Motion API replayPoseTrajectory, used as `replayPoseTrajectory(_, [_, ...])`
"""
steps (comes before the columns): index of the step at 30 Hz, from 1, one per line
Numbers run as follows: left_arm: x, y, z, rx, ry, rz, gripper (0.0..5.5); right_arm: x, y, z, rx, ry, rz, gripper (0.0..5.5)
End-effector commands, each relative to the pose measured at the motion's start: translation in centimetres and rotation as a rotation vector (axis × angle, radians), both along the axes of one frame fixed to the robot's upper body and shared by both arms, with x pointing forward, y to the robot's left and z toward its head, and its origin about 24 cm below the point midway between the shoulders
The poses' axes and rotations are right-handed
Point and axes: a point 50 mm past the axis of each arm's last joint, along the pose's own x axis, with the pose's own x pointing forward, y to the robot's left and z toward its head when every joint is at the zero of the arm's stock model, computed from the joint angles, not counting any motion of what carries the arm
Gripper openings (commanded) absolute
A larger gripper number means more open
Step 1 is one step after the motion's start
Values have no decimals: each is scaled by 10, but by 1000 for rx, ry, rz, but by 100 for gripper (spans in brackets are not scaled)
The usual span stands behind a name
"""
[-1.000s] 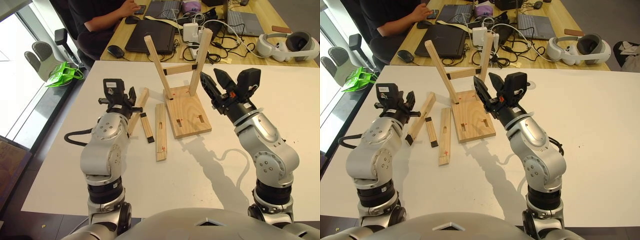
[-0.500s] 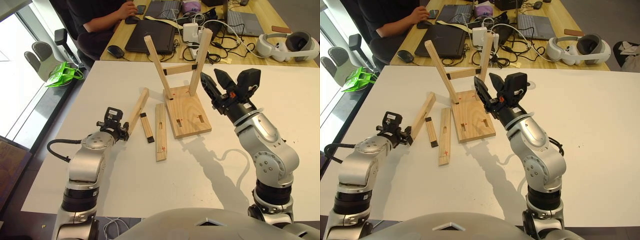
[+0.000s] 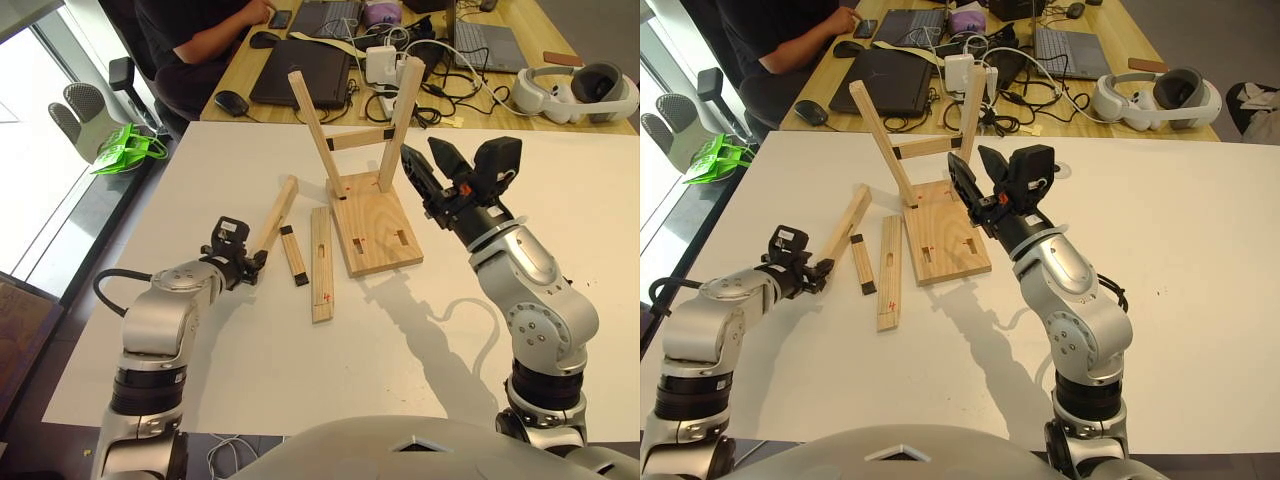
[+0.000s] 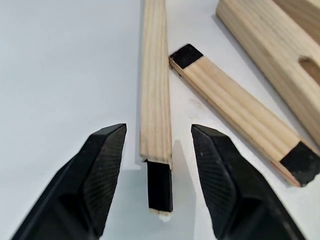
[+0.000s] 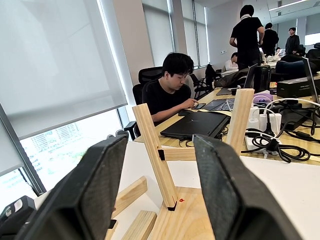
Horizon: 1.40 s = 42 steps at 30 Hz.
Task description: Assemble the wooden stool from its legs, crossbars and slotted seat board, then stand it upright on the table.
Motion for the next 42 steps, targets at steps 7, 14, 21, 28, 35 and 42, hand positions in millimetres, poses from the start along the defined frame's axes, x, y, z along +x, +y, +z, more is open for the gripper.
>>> replayPoseTrajectory(7, [1,14,-12,-43,96,57,240,0,1,2,-2,-1,-2,242])
replayPoseTrajectory(14, [-5,7,-15,-146,133,87,152,-1,2,2,6,-1,-21,242])
replayPoseTrajectory(21, [-13,-12,-15,-330,156,133,97,-3,2,2,10,0,-36,242])
replayPoseTrajectory(28, [-28,-55,-3,-844,128,443,96,-7,0,2,15,2,-60,242])
replayPoseTrajectory(35, [-40,-53,2,-620,129,352,96,-9,0,1,21,1,-75,242])
replayPoseTrajectory(42, [-42,-55,4,-625,126,324,211,-8,0,1,16,-4,-69,242])
